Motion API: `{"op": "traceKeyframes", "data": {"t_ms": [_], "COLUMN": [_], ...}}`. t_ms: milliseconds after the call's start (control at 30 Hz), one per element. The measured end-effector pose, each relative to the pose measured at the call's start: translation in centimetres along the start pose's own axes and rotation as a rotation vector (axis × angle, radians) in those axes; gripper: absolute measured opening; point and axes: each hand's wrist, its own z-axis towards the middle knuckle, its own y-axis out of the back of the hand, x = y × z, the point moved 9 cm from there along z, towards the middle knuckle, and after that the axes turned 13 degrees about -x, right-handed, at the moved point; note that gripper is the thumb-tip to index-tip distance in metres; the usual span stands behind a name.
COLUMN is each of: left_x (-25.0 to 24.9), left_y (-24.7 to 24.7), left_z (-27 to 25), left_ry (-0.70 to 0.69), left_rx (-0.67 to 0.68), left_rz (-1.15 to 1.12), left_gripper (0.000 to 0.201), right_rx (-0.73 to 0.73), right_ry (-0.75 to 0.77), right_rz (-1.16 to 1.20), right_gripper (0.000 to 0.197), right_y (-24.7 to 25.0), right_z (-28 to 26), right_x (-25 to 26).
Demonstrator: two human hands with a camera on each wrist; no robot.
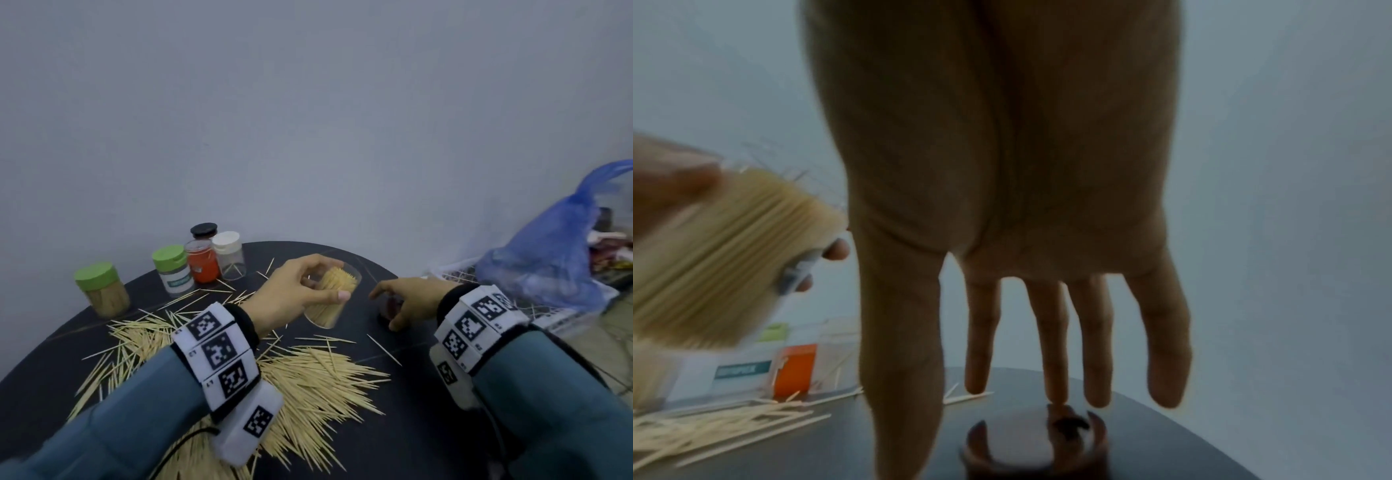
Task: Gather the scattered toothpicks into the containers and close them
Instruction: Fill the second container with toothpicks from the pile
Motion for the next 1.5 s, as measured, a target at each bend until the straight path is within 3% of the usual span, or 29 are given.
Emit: {"op": "traceKeyframes", "data": {"t_ms": [133,300,500,667,833,1067,1300,1500], "left_x": [0.1,0.0,0.5,1.8,2.4,3.0,3.0,2.3], "left_y": [-0.5,0.5,5.3,9.5,11.2,12.3,12.7,12.5], "left_z": [0.2,-0.1,-1.3,-2.7,-4.3,-5.2,-5.4,-5.3], "left_ry": [-0.001,-0.005,0.017,0.031,0.03,0.014,-0.035,-0.069], "left_rx": [0.005,-0.006,-0.129,-0.214,-0.224,-0.26,-0.274,-0.281], "left_rz": [0.013,0.009,-0.051,-0.04,0.026,0.099,0.171,0.214], "left_gripper": [0.046,0.047,0.05,0.059,0.04,0.037,0.039,0.039], "right_rx": [0.012,-0.13,-0.311,-0.309,-0.312,-0.294,-0.333,-0.306], "right_ry": [0.023,0.03,0.059,0.211,0.35,0.494,0.551,0.501], "right_rz": [-0.09,-0.096,0.45,0.924,0.914,0.848,0.829,0.902], "right_gripper": [0.059,0.031,0.027,0.02,0.027,0.018,0.026,0.027], "right_y": [-0.4,0.4,3.6,5.5,5.3,4.4,4.6,4.1], "right_z": [0.0,1.0,2.1,1.2,0.7,0.0,-0.6,-0.3], "right_x": [0.0,1.0,5.1,10.8,15.9,19.8,20.6,20.0]}}
